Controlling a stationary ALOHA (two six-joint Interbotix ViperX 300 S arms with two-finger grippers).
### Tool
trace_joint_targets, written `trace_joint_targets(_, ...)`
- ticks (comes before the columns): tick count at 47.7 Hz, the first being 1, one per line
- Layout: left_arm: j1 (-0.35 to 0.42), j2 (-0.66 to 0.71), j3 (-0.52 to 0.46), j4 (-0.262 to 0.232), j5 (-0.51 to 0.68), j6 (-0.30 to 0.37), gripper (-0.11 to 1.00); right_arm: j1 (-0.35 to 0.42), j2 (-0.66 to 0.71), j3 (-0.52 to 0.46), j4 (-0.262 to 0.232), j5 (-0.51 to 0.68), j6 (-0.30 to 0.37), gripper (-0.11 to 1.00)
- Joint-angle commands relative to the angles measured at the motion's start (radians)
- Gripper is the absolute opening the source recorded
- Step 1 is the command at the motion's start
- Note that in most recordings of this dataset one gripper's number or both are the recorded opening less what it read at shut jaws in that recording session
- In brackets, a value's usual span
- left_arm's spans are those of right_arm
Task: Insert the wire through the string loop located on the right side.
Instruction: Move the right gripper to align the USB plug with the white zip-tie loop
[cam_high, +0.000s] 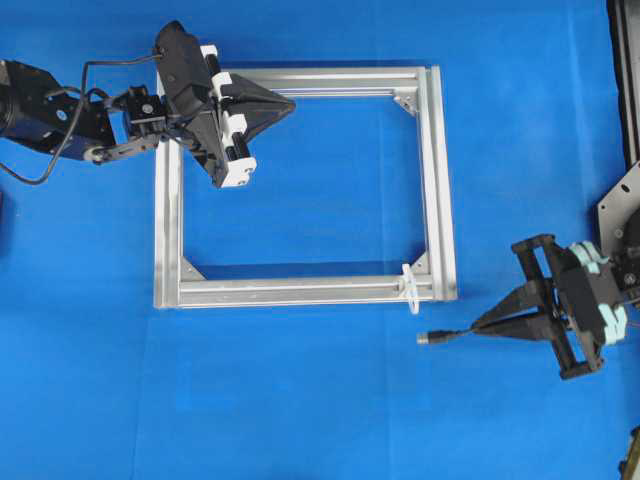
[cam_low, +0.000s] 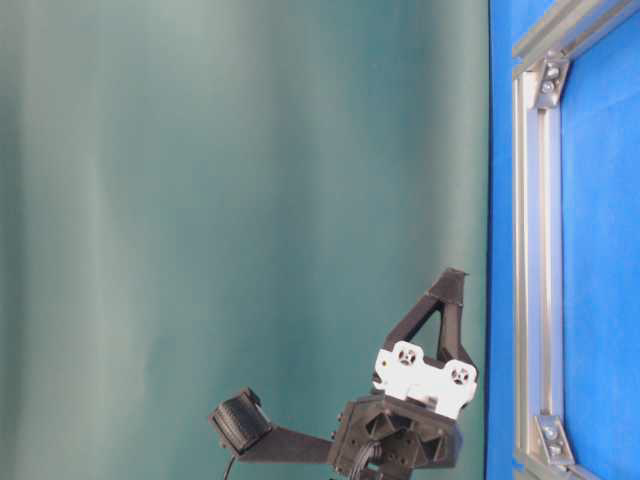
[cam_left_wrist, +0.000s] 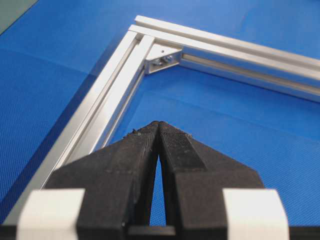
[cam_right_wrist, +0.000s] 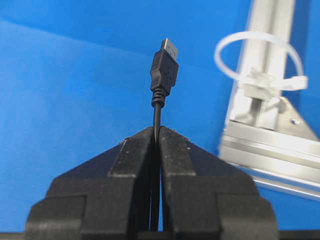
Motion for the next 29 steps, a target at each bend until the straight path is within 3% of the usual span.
trace_joint_targets(1,-0.003,-0.031,-0.014,0.003,-0.003,-0.002,0.0,-0.023,-0.02,0.006,0.002,-0.029,-0.002,-0.03)
trace_joint_targets(14,-0.005,-0.031,-0.012,0.003,-0.003,-0.002,0.0,-0.087,-0.058,0.048,0.002,-0.054,-0.005,-0.03)
trace_joint_targets(29,-0.005,-0.031,-0.014,0.003,-0.003,0.002,0.0,-0.101,-0.08,0.06,0.003,-0.054,-0.012,-0.03)
